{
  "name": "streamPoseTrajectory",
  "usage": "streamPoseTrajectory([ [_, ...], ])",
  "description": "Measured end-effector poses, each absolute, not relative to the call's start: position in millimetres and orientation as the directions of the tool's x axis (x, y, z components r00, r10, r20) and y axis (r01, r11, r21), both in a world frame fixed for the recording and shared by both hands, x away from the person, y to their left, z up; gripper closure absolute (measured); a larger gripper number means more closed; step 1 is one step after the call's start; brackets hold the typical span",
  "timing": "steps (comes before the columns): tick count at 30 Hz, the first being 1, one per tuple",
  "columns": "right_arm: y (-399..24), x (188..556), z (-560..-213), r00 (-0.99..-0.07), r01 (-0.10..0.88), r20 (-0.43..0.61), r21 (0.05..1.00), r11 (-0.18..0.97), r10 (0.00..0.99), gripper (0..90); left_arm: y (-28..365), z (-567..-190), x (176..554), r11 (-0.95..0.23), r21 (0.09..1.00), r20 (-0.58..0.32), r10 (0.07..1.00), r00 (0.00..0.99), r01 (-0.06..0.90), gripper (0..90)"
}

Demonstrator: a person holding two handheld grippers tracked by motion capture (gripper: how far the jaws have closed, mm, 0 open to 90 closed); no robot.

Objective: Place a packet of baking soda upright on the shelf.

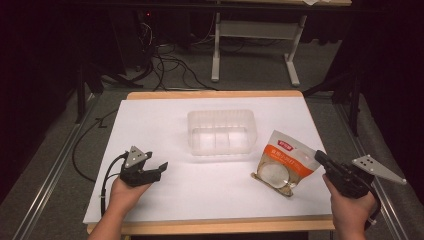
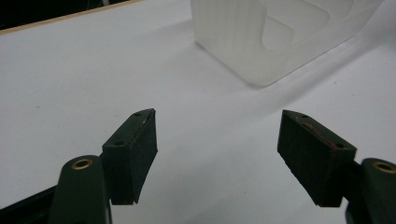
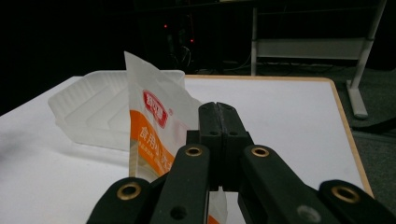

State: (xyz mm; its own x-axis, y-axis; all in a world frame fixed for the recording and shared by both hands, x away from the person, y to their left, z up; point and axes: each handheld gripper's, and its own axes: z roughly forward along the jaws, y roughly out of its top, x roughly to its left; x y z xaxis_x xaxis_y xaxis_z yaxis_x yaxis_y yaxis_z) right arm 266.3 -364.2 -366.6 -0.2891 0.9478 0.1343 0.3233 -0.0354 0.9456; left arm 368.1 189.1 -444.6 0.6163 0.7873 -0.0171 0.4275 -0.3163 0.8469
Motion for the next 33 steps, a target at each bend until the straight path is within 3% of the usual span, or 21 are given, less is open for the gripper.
streamPoseTrajectory([
  [17, -353, 297, -330, -0.241, 0.270, 0.041, 0.963, 0.026, 0.970, 90.0, 188, -444, 368, -0.322, 0.848, -0.012, 0.781, 0.624, 0.420, 28.9],
  [33, -362, 259, -369, -0.279, 0.239, 0.119, 0.970, -0.052, 0.953, 90.0, 184, -445, 367, -0.343, 0.839, -0.003, 0.773, 0.634, 0.422, 29.0],
])
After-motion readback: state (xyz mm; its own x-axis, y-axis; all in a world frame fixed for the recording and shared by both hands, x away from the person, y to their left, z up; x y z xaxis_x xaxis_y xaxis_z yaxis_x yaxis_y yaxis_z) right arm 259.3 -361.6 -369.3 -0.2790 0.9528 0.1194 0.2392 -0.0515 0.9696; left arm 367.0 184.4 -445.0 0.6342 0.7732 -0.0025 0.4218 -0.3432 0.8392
